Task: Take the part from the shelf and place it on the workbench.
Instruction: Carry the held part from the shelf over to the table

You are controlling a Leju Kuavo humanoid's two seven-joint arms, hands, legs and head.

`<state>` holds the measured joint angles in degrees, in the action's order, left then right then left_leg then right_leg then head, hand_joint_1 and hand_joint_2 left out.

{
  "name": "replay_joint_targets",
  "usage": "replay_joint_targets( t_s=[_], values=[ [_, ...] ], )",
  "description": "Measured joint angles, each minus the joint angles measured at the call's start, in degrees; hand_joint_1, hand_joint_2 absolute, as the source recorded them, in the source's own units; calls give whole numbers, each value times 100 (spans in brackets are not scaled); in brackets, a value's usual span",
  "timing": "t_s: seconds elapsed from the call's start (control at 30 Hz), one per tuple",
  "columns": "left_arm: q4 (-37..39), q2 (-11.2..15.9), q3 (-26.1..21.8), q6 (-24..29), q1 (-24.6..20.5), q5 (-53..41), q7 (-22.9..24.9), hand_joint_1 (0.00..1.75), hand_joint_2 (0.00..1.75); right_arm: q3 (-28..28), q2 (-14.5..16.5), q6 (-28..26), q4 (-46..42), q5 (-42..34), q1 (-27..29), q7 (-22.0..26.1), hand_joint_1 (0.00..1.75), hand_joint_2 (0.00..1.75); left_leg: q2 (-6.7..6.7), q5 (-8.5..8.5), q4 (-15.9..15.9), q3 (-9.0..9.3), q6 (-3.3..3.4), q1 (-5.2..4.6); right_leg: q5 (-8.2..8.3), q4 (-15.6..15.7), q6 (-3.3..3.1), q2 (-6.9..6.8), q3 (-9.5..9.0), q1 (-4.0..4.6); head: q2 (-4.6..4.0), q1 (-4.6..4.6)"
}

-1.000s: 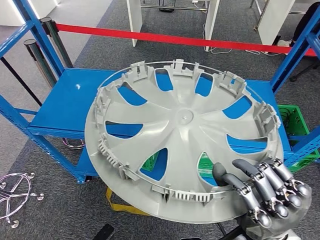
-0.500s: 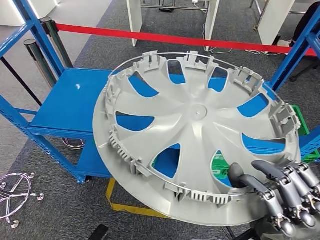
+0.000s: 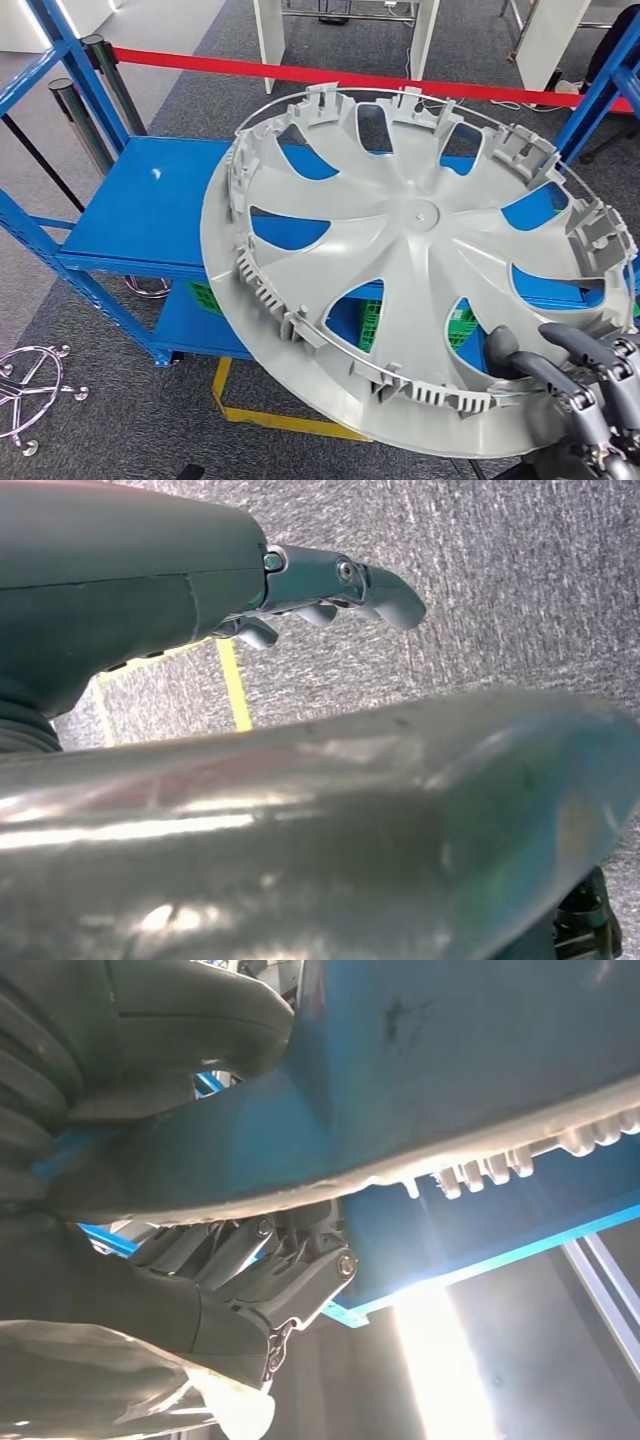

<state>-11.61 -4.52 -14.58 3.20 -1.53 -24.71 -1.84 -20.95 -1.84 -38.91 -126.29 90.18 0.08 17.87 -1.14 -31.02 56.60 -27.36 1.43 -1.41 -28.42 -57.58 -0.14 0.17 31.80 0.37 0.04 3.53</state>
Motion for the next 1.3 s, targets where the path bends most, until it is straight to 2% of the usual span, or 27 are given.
replay_joint_targets(
  t_s=[0.13, 0.2, 0.23, 0.3, 0.37, 0.4, 0.43, 0.47, 0.5, 0.57, 0.6, 0.63, 0.7, 0.73, 0.8, 0.87, 0.9, 0.93, 0.97, 1.03, 1.07, 1.1, 1.13, 1.2, 1.23, 1.27, 1.3],
  values=[
    [3, 28, -11, 27, 5, -88, 32, 0, 0, 23, 0, 0, -35, 1, 6, -33, 175, 175, 0, -1, 18, -4, 20, -18, 22, 10, 31, -1, 2, -18, 0, 0],
    [3, 29, -8, 72, 5, -155, 44, 0, 0, 43, 0, 0, -74, 3, 14, -67, 175, 175, 7, 60, -39, 12, 62, -5, 25, 9, 67, 1, 17, -22, 0, 2],
    [3, 27, -5, 90, 2, -187, 46, 0, 0, 54, -1, 0, -94, 4, 18, -83, 175, 175, 15, 106, -88, 26, 94, 10, -31, -44, 89, 2, 56, -18, 0, -4],
    [4, 25, 2, 109, -5, -243, 49, 0, 0, 77, -2, 0, -118, 4, 25, -104, 175, 175, 32, 178, -165, 39, 142, 46, -316, -468, 129, 2, 272, -22, 0, -25],
    [4, 31, 10, 126, -8, -293, 68, 0, 0, 91, -2, 0, -126, 4, 37, -120, 175, 175, 39, 191, -163, 13, 158, 54, -628, -1228, 173, 1, 611, -58, 0, -40],
    [4, 32, 16, 133, -10, -316, 81, 0, 0, 95, -2, 0, -127, 3, 48, -126, 175, 175, 42, 190, -155, 6, 155, 57, -673, -1501, 197, -1, 736, -82, 0, -39],
    [4, 31, 23, 138, -14, -334, 91, 0, 0, 97, -2, 0, -127, 2, 57, -129, 175, 175, 42, 186, -144, 3, 149, 64, -608, -1575, 220, -4, 773, -105, 0, -40],
    [4, 29, 30, 142, -20, -348, 95, 0, 0, 98, -2, 0, -131, 2, 63, -128, 175, 175, 39, 178, -128, 2, 136, 75, -441, -1422, 240, -7, 705, -130, 0, -40],
    [4, 26, 35, 145, -28, -358, 97, 0, 0, 103, -2, 0, -139, 2, 66, -125, 175, 175, 34, 160, -103, 2, 109, 90, -219, -1077, 261, -11, 544, -154, 0, -40],
    [4, 27, 40, 154, -47, -366, 98, 0, 0, 118, -2, 0, -160, 4, 66, -117, 175, 175, 21, 110, -25, -41, 30, 106, 33, -430, 277, 11, 184, -164, 0, -50],
    [4, 26, 41, 157, -58, -371, 101, 0, 0, 129, -2, 0, -172, 4, 69, -113, 175, 175, 15, 93, 25, -69, -12, 106, 63, -253, 266, 25, 88, -160, 0, -51],
    [4, 27, 42, 159, -68, -379, 105, 0, 0, 140, -1, 0, -182, 4, 71, -108, 175, 175, 11, 87, 63, -107, -46, 102, 23, -207, 239, 40, 59, -147, 0, -51],
    [4, 25, 44, 158, -86, -400, 126, 0, 0, 163, 0, 0, -208, 4, 78, -90, 175, 175, 10, 79, 129, -165, -104, 104, 6, -174, 160, 41, 107, -150, 0, -41],
    [4, 26, 46, 158, -96, -413, 141, 0, 0, 174, 1, 0, -221, 5, 79, -78, 175, 175, 17, 15, 192, -208, -135, 108, 5, -159, 113, 32, 125, -154, 0, -34],
    [4, 25, 54, 157, -113, -441, 175, 0, 0, 201, 8, 0, -249, 5, 82, -53, 175, 175, 34, -308, 599, -377, -196, 120, 42, -138, 19, -3, 175, -161, 0, -15],
    [4, 16, 76, 156, -127, -474, 196, 0, 0, 230, 21, 0, -271, 5, 83, -40, 175, 175, 39, -723, 1335, -656, -231, 137, 90, -140, -44, -41, 244, -136, 0, -2],
    [4, 11, 90, 157, -132, -493, 199, 0, 0, 244, 29, 0, -279, 4, 84, -36, 175, 175, 39, -835, 1627, -756, -237, 145, 119, -142, -59, -55, 285, -121, 0, -1],
    [4, 8, 104, 157, -137, -507, 201, 0, 0, 256, 37, 0, -287, 5, 85, -36, 175, 175, 39, -830, 1732, -768, -234, 149, 152, -144, -65, -65, 327, -107, 0, -2],
    [4, 5, 116, 159, -142, -519, 202, 0, 0, 267, 42, 0, -298, 5, 85, -36, 175, 175, 39, -718, 1616, -677, -223, 150, 188, -145, -63, -70, 368, -96, 0, -2],
    [3, 5, 137, 162, -161, -532, 204, 0, 0, 292, 45, 0, -329, 7, 86, -36, 175, 175, 40, -355, 858, -241, -183, 148, 263, -146, -41, -73, 439, -84, 0, -2],
    [2, 4, 144, 166, -178, -535, 205, 0, 0, 308, 46, 0, -350, 8, 87, -36, 175, 175, 39, -235, 455, -25, -164, 137, 300, -147, -18, -73, 469, -77, 0, -3],
    [2, 3, 149, 170, -193, -539, 208, 0, 0, 326, 48, 0, -371, 8, 87, -31, 175, 175, 37, -160, 174, 114, -147, 122, 343, -143, 13, -75, 488, -75, 0, -4],
    [2, 2, 153, 175, -207, -545, 214, 0, 0, 343, 50, 0, -390, 9, 88, -22, 175, 175, 36, -140, 34, 169, -134, 102, 389, -138, 47, -78, 503, -80, 0, -3],
    [3, 1, 159, 180, -216, -568, 240, 0, 0, 377, 61, 0, -415, 8, 91, 4, 175, 175, 37, -61, -11, 119, -83, 70, 485, -108, 121, -78, 522, -99, 0, -2],
    [3, -1, 162, 179, -222, -579, 257, 0, 0, 396, 68, 0, -430, 8, 93, 17, 175, 175, 47, 0, -34, 81, -46, 69, 465, -117, 149, -68, 553, -111, 0, 0],
    [3, 0, 166, 178, -230, -589, 273, 0, 0, 414, 73, 0, -446, 8, 95, 29, 175, 175, 57, 73, -58, 25, 2, 74, 343, -193, 171, -56, 613, -116, 0, -6],
    [3, 0, 171, 177, -239, -595, 285, 0, 0, 434, 77, 0, -466, 8, 96, 39, 175, 175, 66, 150, -81, -48, 41, 84, 118, -381, 189, -44, 697, -117, 0, -10]
  ],
)
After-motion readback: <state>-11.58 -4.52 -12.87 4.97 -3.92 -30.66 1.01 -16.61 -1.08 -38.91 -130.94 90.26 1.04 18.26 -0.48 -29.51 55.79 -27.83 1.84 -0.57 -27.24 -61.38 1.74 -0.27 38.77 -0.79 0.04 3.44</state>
